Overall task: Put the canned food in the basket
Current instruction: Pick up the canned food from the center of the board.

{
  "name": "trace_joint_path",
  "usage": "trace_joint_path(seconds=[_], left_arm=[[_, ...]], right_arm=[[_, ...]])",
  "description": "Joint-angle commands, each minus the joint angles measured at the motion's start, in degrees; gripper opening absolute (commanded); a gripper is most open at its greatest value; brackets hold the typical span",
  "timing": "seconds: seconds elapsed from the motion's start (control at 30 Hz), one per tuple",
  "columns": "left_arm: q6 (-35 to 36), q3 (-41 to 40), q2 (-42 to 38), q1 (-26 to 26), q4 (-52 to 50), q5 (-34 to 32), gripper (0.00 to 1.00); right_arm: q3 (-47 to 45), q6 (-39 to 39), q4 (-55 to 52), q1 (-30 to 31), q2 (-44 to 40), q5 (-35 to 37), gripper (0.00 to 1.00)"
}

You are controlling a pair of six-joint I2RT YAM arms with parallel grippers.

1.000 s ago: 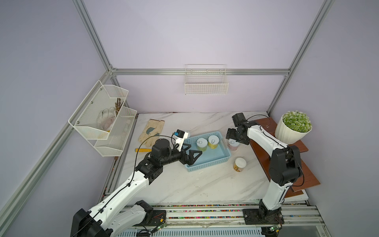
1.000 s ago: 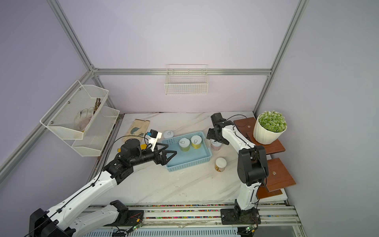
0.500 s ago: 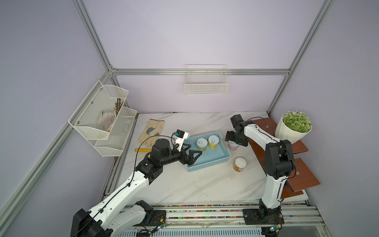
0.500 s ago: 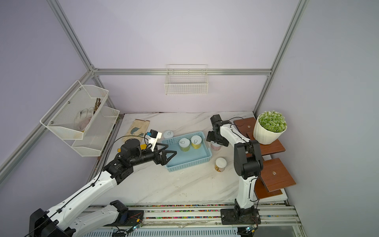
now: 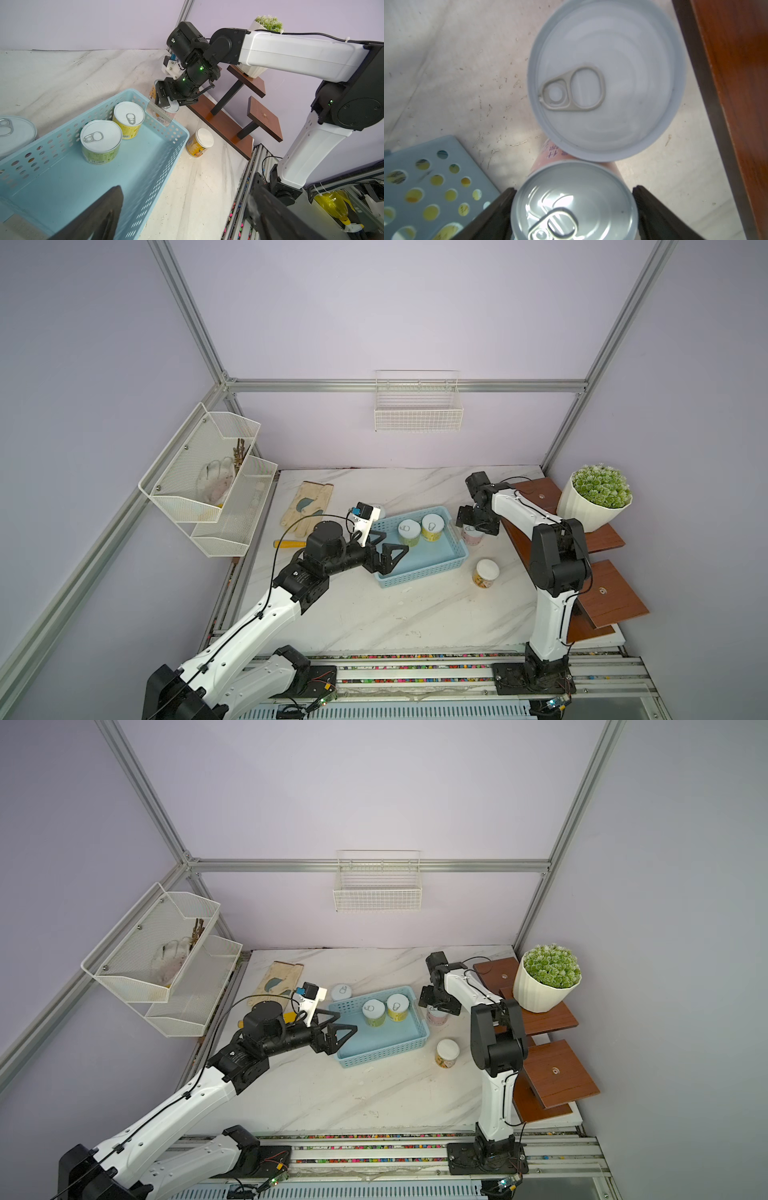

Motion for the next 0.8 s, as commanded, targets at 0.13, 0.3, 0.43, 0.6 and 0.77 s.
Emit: trace_joint_path(seconds=[0.13, 0.3, 0.43, 0.6, 0.77], left_arm=[[-0.3, -0.9, -1.0, 0.2, 0.1, -0.9, 1.00], [-0.2, -0.9, -1.2, 0.3, -0.1, -1.1, 1.00], [0.0, -0.8, -1.3, 0.2, -0.5, -1.3, 1.00], [-0.1, -1.0, -1.4, 0.3, -0.5, -1.6, 1.00], [-0.4, -1.0, -1.5, 0.3, -0.7, -3.2, 1.00]], right_arm=[[0.9, -0.8, -0.9, -0.7, 0.7, -0.6, 0.87], [0.9, -0.7, -0.9, -0.8, 0.5, -0.6, 0.83], [1.0, -0.6, -1.3, -0.8, -0.1, -0.4, 0.78], [1.0, -0.5, -2.1, -0.9, -2.3, 0.4, 0.75], [1.5, -0.3, -3.7, -0.9, -6.3, 2.4, 0.73]])
